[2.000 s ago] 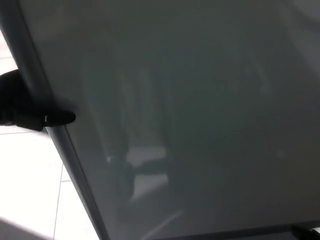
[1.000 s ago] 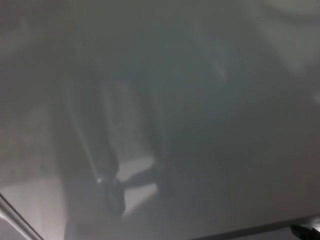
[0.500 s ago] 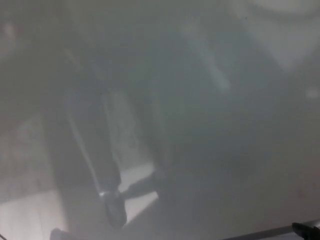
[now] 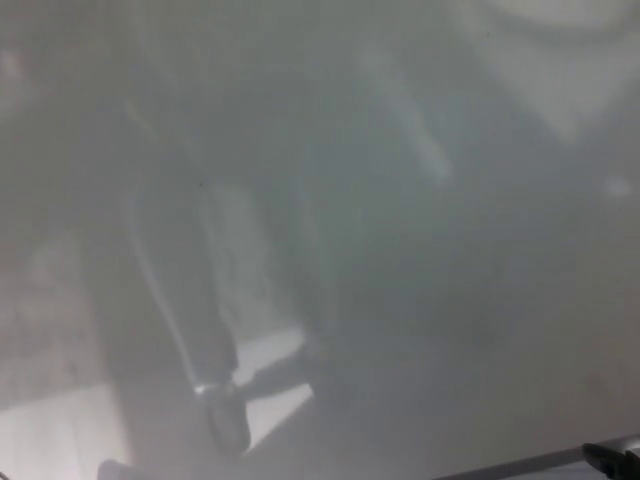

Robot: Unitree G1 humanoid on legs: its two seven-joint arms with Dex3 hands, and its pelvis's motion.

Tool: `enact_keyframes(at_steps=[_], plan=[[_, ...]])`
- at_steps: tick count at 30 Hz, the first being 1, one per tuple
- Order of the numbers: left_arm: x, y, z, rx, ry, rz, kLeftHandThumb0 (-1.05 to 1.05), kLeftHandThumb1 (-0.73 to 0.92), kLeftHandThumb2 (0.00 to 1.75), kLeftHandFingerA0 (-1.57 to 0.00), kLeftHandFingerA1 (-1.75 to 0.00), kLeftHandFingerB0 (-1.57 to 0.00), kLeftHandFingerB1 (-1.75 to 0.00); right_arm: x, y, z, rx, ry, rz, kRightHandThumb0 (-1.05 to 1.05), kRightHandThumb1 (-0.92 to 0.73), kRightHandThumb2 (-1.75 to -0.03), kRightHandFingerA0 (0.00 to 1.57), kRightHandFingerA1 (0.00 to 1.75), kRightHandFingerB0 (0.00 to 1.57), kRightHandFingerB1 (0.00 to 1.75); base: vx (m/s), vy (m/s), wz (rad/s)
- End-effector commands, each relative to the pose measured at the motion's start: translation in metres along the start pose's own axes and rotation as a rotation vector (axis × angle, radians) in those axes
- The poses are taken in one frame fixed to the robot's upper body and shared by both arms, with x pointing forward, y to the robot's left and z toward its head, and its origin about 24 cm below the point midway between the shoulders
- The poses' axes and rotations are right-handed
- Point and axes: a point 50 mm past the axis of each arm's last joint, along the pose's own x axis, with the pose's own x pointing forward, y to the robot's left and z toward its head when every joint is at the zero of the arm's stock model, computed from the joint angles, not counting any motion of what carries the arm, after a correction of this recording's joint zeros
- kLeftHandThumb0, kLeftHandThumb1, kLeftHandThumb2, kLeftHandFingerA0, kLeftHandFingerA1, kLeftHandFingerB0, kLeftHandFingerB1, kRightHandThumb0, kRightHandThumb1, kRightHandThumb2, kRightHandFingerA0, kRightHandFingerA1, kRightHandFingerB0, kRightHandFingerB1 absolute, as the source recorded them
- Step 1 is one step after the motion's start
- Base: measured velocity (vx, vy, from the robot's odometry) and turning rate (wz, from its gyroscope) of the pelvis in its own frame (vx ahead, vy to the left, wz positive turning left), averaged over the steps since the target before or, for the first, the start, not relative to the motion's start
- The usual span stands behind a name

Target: A white board is being place on the right hand side and parallel to the robot and the robot uses its left hand to grab on the leftside of the whiteboard and drag the whiteboard from the right hand side to the left hand side

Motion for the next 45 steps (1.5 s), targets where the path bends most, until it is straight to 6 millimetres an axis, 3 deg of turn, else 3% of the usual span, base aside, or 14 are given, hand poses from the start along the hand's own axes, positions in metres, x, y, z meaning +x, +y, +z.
enact_keyframes(at_steps=[1,3,5,6,9,17,18,26,29,30,32,37,39,45], plan=[[-0.014,0.002,0.015,-0.006,-0.018,-0.041,-0.01,0.76,0.64,-0.8,-1.57,-0.83,-1.07,-0.001,-0.009,0.0,-0.037,-0.013,-0.024,-0.24,-0.88,-0.66,0.72,0.54,0.43,0.33,0.0,0.0,0.0],[-0.012,0.002,0.015,0.041,-0.067,-0.012,-0.2,0.7,0.6,-0.67,-0.72,-0.47,-0.38,-0.001,-0.009,-0.001,-0.026,-0.009,-0.024,-0.24,-0.87,-0.66,0.72,0.54,0.43,0.33,0.0,0.0,0.0],[-0.012,0.002,0.015,0.065,-0.076,-0.013,-0.2,0.7,0.6,-0.67,-0.72,-0.47,-0.38,-0.001,-0.009,-0.001,-0.022,-0.008,-0.023,-0.24,-0.87,-0.66,0.72,0.54,0.43,0.33,0.0,0.0,0.0],[-0.012,0.003,0.014,0.081,-0.067,0.01,-0.35,0.47,0.71,0.0,-0.2,0.0,-0.04,-0.001,-0.009,-0.001,-0.018,-0.008,-0.021,-0.23,-0.87,-0.66,0.72,0.54,0.43,0.34,0.0,0.0,0.0],[-0.012,0.005,0.011,0.062,-0.072,0.052,-0.36,0.45,0.61,0.0,-0.03,0.0,0.0,-0.002,-0.008,-0.002,-0.009,-0.006,-0.018,-0.24,-0.88,-0.66,0.72,0.54,0.42,0.34,0.0,0.0,0.0],[-0.016,0.01,-0.007,0.039,-0.136,0.155,-0.55,0.54,0.56,0.0,0.0,0.0,0.0,-0.004,-0.006,-0.006,-0.023,0.011,-0.021,-0.24,-0.87,-0.66,0.72,0.52,0.42,0.33,0.0,-0.001,-0.01],[-0.016,0.012,-0.02,0.023,-0.16,0.234,-0.79,0.5,0.81,0.0,-0.06,0.0,0.0,-0.005,-0.006,-0.007,-0.024,0.017,-0.017,-0.25,-0.87,-0.66,0.71,0.52,0.42,0.33,0.0,0.0,0.0],[-0.027,0.017,-0.082,-0.182,-0.233,0.557,-0.64,0.54,0.75,0.0,-0.11,0.0,0.0,-0.009,-0.004,-0.012,-0.022,0.03,-0.01,-0.24,-0.86,-0.66,0.71,0.53,0.42,0.33,0.0,0.0,0.0],[-0.03,0.008,-0.125,-0.27,-0.192,0.645,-0.74,0.59,0.87,0.0,-0.12,0.0,-0.05,-0.012,-0.004,-0.015,-0.029,0.034,-0.01,-0.23,-0.86,-0.65,0.74,0.54,0.43,0.34,0.0,0.0,0.0],[-0.032,0.005,-0.134,-0.267,-0.171,0.653,-0.6,0.73,0.64,0.0,-0.05,0.0,0.0,-0.015,-0.004,-0.018,-0.043,0.038,-0.005,-0.23,-0.86,-0.65,0.75,0.54,0.43,0.34,0.0,0.0,0.0],[-0.032,-0.008,-0.165,-0.339,-0.129,0.666,-0.61,0.51,0.77,0.0,-0.07,0.0,-0.02,-0.015,-0.002,-0.02,-0.051,0.053,-0.001,-0.24,-0.86,-0.66,0.74,0.53,0.42,0.33,0.0,0.0,0.0],[-0.031,-0.013,-0.172,-0.319,-0.112,0.67,-0.61,0.51,0.77,0.0,-0.07,0.0,-0.02,-0.016,-0.002,-0.02,-0.047,0.052,-0.001,-0.24,-0.86,-0.66,0.74,0.53,0.42,0.33,0.0,0.0,0.0],[-0.03,-0.041,-0.221,-0.397,0.048,0.653,-0.46,0.63,0.77,0.0,-0.03,0.0,-0.02,-0.021,0.001,-0.026,-0.042,0.077,0.011,-0.25,-0.86,-0.66,0.73,0.53,0.41,0.33,0.0,0.0,0.0],[-0.026,-0.068,-0.255,-0.377,0.189,0.652,-0.29,0.67,0.67,0.0,-0.11,0.0,-0.04,-0.021,-0.002,-0.027,-0.038,0.084,0.002,-0.24,-0.86,-0.66,0.73,0.53,0.42,0.33,0.0,0.0,0.0]])
